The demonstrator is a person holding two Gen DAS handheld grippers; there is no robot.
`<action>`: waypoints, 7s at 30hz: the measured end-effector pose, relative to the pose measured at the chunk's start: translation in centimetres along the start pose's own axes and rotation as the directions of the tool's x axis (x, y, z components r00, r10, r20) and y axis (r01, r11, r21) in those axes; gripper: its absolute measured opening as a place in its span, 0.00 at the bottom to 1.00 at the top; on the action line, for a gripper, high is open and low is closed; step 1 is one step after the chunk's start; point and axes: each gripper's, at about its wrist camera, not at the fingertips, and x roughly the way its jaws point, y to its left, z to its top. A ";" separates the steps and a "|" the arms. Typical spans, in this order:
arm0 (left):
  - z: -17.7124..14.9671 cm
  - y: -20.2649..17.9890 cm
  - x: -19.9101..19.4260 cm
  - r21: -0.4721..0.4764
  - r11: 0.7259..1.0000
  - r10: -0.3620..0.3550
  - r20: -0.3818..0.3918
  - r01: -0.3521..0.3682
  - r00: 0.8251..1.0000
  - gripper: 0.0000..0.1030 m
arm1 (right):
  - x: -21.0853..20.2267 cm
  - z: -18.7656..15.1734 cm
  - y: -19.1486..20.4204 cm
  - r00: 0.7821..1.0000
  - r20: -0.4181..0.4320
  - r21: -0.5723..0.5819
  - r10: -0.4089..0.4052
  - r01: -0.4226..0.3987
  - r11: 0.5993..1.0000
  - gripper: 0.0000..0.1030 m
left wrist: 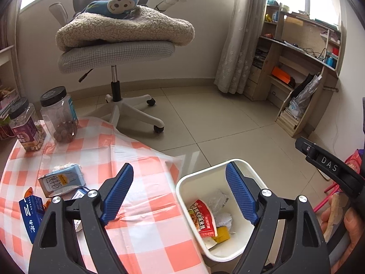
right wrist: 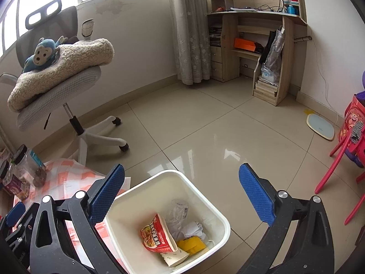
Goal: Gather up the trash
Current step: 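Move both tools back toward the table, then grasp blue box with left tool while right tool reaches orange peel, then grasp the orange peel with the right tool and lift it, then carry peel and blue box to the white bin and release both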
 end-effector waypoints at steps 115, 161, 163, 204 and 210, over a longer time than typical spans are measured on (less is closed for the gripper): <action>-9.4 34.9 -16.0 -0.440 0.806 0.396 -0.094 -0.395 0.913 0.54 | -6.9 -15.0 38.8 0.750 -0.423 -0.461 0.508 -0.661 0.592 0.19; -4.6 19.8 -7.6 -0.227 0.946 0.224 -0.050 -0.230 0.973 0.54 | -2.5 -7.7 21.8 0.884 -0.229 -0.384 0.408 -0.467 0.797 0.20; -4.4 19.1 -7.2 -0.219 0.950 0.217 -0.050 -0.222 0.975 0.54 | -2.1 -7.3 20.8 0.890 -0.223 -0.374 0.397 -0.454 0.809 0.20; -1.4 -3.2 2.4 -0.060 0.990 -0.136 -0.135 0.129 0.981 0.55 | 1.0 1.6 -4.0 0.998 -0.028 0.156 0.050 -0.045 0.987 0.93; -0.8 -5.0 3.1 -0.067 0.978 -0.204 -0.157 0.196 0.966 0.66 | 1.1 1.6 -5.3 0.999 -0.033 0.198 0.032 -0.025 0.980 0.93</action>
